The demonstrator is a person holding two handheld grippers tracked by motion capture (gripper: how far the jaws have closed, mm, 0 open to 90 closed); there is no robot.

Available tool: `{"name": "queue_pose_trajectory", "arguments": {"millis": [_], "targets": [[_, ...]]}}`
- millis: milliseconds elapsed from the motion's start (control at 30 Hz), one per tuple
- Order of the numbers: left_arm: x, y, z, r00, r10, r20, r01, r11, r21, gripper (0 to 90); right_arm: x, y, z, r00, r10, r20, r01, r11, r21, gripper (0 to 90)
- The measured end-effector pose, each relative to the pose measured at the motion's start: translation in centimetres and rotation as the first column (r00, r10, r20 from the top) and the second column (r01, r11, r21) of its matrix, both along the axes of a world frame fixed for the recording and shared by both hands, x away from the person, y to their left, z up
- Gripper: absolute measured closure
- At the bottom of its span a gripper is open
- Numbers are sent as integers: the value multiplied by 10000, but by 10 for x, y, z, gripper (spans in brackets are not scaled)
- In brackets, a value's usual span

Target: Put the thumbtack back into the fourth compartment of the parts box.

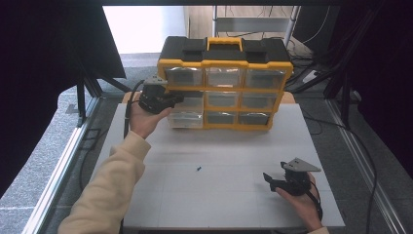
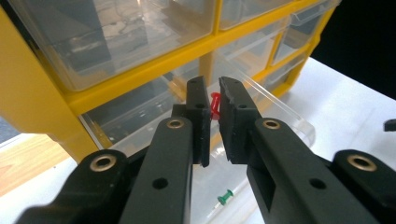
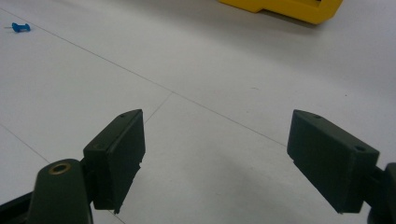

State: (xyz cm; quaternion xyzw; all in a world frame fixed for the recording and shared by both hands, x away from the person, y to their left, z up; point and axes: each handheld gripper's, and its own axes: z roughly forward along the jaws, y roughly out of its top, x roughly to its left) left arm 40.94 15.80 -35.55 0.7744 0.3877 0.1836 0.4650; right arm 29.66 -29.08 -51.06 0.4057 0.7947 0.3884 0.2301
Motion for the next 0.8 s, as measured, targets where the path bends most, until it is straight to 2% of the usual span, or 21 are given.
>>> {"name": "queue_pose_trajectory", "arguments": {"millis": [67,100,167,233,267,367,500,633,800], "targets": [[1,-1,-3,10000,-52,68,52,10000,11,778,0,0,0,10000,36,-3,-36,10000,23,194],[1,-2,-4,9997,-107,210,108,9999,-60,705,0,0,0,10000,41,0,-41,10000,17,194],[-1,-3,-4,9991,-315,272,319,9994,-137,504,0,0,0,10000,47,-5,-47,10000,17,194],[-6,-3,-2,9977,-361,568,374,9991,-222,414,0,0,0,10000,28,-4,-28,10000,-16,194],[-8,-3,-1,9972,-469,585,488,9983,-314,377,0,0,0,10000,19,-9,-19,10000,-10,194],[-13,-5,1,9964,-813,226,822,9958,-406,285,0,0,0,10000,29,-8,-29,10000,11,194],[-21,-7,1,9942,-1069,92,1072,9934,-416,248,0,1,0,10000,46,-9,-46,10000,-28,195],[-33,-7,1,9916,-1277,200,1286,9905,-481,245,0,1,0,10000,41,-24,-41,10000,-15,195],[-44,-6,1,9907,-1316,354,1330,9903,-402,246,0,1,-1,10000,43,-36,-43,10000,-23,195]]}}
